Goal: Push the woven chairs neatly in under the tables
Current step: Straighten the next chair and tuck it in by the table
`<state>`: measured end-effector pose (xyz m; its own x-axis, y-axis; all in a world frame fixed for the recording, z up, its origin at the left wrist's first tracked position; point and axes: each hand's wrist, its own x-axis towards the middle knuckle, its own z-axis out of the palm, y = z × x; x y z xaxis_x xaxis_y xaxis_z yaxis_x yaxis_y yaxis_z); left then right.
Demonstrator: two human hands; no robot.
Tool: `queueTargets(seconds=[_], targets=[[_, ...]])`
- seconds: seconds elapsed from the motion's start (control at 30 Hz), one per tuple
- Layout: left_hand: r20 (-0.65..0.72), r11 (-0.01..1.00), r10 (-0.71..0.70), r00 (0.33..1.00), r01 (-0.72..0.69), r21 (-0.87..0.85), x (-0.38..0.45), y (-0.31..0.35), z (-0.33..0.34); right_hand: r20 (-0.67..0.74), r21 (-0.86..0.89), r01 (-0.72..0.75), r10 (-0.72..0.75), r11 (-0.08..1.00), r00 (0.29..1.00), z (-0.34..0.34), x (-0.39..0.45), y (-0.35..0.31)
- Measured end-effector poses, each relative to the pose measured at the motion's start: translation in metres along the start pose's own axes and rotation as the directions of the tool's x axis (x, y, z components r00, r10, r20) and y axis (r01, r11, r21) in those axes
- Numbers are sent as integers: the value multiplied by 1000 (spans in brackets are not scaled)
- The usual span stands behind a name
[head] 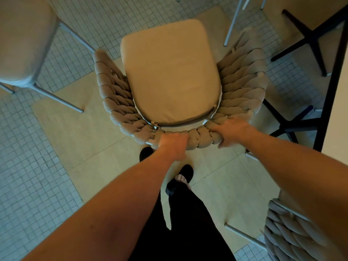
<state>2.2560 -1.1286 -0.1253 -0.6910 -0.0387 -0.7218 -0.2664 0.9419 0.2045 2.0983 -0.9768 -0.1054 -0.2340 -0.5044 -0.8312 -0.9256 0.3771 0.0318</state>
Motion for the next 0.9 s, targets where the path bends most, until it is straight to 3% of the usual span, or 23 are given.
queueTargets(seconds=[0.2,0.5,0.9], targets=[[-102,996,-56,993,48,-80,15,36,5,3,-70,-30,30,997,1000,3,2,19],[-127,999,50,991,-51,-8,8,21,1,14,-59,-78,79,995,997,0,-2,3],[16,946,173,985,-171,277,-12,-53,-6,66,289,-199,187,936,980,2,5,-81]])
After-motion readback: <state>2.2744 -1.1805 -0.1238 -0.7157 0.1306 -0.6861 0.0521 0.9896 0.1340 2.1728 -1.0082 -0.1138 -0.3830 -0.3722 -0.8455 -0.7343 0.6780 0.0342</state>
